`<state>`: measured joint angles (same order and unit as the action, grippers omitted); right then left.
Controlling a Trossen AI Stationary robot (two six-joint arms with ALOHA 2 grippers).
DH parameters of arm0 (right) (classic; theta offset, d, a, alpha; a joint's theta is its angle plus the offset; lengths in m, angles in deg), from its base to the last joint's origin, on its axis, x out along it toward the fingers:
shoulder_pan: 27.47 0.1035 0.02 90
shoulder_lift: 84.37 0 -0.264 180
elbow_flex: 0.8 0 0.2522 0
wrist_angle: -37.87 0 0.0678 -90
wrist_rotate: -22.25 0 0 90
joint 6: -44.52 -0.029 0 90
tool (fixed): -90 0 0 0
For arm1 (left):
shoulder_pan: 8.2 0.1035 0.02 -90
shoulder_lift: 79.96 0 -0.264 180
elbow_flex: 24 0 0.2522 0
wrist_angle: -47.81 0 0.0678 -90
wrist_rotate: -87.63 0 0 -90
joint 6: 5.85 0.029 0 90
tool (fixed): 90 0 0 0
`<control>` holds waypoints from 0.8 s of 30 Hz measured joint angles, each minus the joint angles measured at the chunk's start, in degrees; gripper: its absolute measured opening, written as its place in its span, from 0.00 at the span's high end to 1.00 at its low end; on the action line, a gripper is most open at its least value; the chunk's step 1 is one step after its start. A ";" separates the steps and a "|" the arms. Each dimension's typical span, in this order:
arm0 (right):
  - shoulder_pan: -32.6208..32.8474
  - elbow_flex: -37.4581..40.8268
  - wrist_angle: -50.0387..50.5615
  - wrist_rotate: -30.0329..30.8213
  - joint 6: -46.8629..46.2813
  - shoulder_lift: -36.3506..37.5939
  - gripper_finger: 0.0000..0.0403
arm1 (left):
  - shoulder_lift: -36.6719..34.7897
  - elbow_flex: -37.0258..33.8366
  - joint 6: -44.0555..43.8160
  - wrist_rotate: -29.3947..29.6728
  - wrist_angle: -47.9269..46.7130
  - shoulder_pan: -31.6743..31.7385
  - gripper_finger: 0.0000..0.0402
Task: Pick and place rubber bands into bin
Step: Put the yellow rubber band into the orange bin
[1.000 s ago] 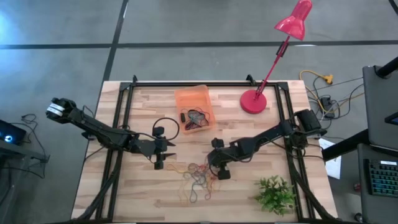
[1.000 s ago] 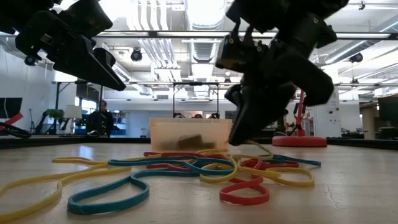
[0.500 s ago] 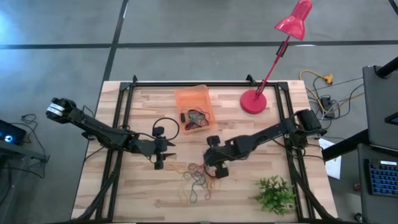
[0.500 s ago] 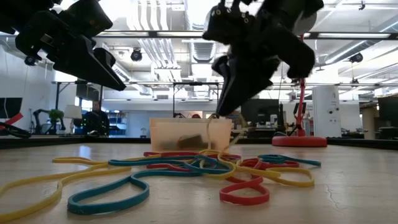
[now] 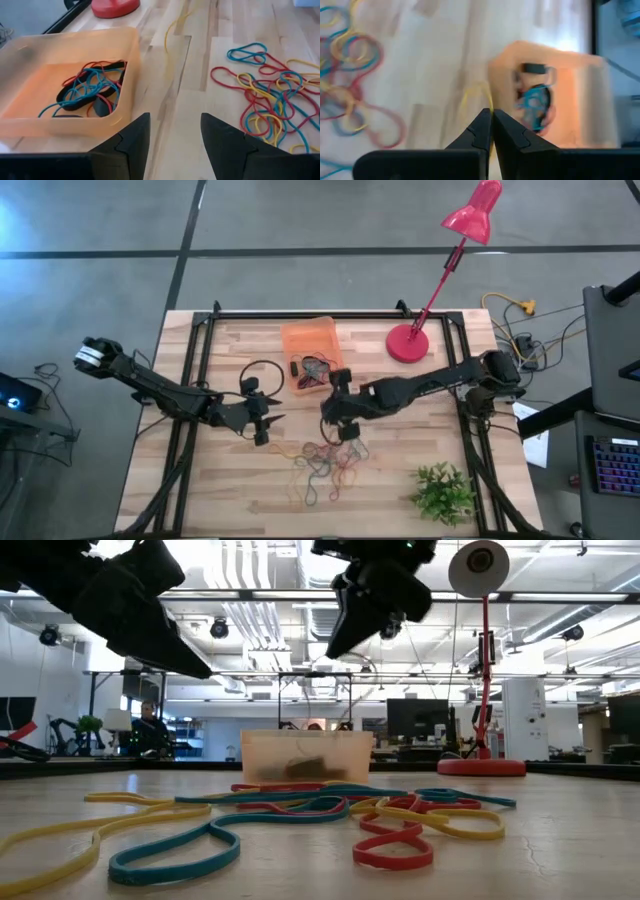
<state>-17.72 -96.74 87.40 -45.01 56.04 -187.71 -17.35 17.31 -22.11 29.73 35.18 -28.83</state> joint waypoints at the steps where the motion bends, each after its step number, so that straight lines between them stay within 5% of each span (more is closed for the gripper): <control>1: -0.70 -0.06 -0.17 0.02 0.70 0.58 0.98 | 0.00 0.00 -0.24 -0.02 0.24 0.00 0.60; 11: -10.78 0.00 -6.42 -0.68 8.86 3.25 0.98 | 0.00 -0.04 0.25 -0.07 1.48 0.00 0.60; 24: -23.66 0.30 -12.63 -13.68 9.51 2.83 0.98 | 0.00 -1.11 0.44 -0.17 1.42 0.00 0.60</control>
<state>-41.37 -96.44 74.77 -58.68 65.55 -184.88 -17.35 16.20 -21.66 29.55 36.60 -28.83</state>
